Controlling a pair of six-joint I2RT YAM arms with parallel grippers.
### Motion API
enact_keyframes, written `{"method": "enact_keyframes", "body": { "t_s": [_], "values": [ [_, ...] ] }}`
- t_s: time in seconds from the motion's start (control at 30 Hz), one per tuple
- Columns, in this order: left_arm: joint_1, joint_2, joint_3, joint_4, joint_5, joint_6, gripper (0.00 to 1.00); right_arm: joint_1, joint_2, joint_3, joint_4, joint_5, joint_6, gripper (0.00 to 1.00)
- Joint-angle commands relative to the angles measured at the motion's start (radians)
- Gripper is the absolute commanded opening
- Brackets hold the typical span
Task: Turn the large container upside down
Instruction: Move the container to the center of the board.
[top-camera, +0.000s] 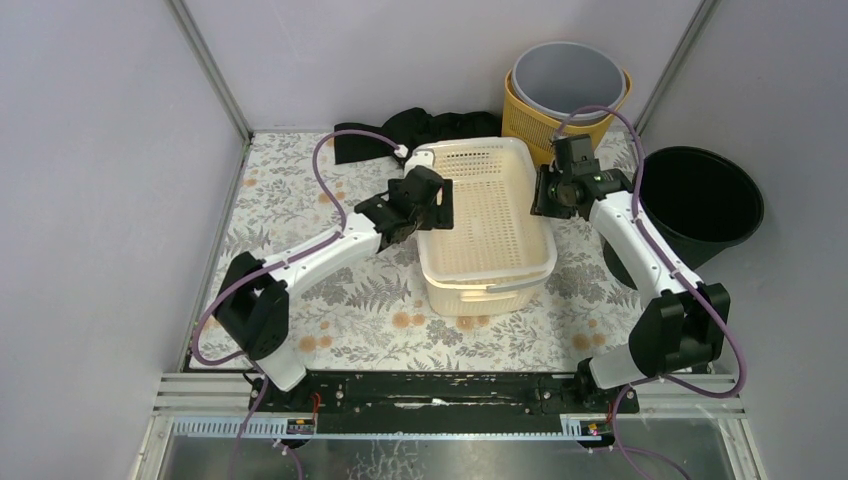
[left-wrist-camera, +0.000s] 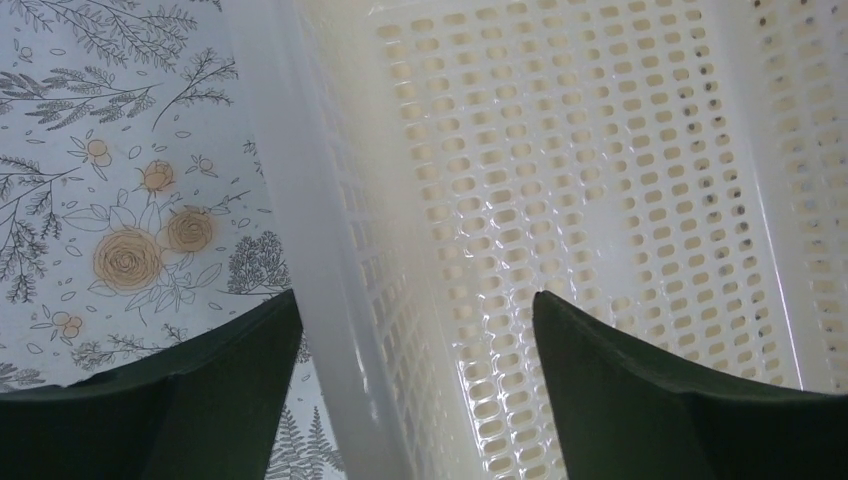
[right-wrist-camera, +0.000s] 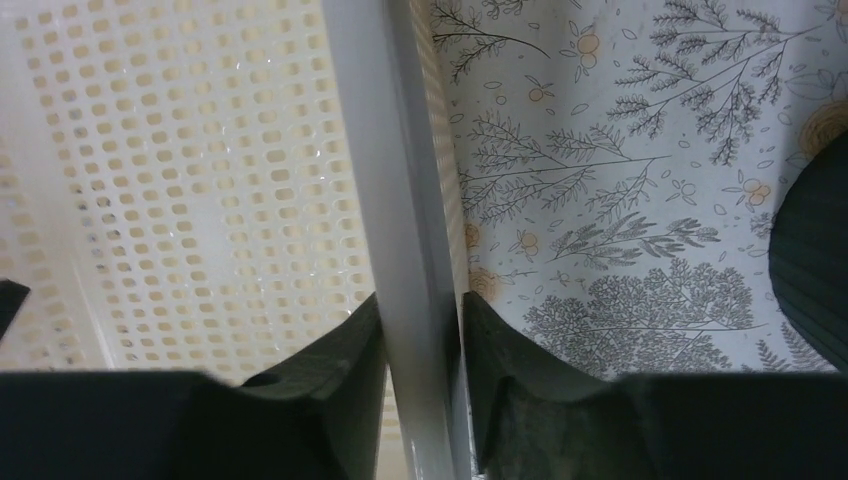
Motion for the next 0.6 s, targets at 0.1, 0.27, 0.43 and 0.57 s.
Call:
{"method": "enact_keyframes", "body": {
  "t_s": [0.1,0.27,0.43,0.57],
  "values": [
    [0.032,-0.080,0.026,-0.091,-0.013,0.014,1.00,-0.042,0.011,0.038,-0.001,-0.072,0.019,0.65],
    [0.068,-0.193,-0.019,-0.113,-0.004,0.009,1.00,-0.043,-0.002,0.048,-0.045,-0.077,0.040,0.86],
    [0.070,-0.292,-0.072,-0.113,0.030,-0.010,1.00,-0.043,-0.073,0.087,-0.071,-0.045,0.053,0.99],
    [0.070,-0.361,-0.122,-0.095,0.058,-0.025,1.00,-0.043,-0.129,0.113,-0.092,-0.037,0.060,0.99]
  ]
}}
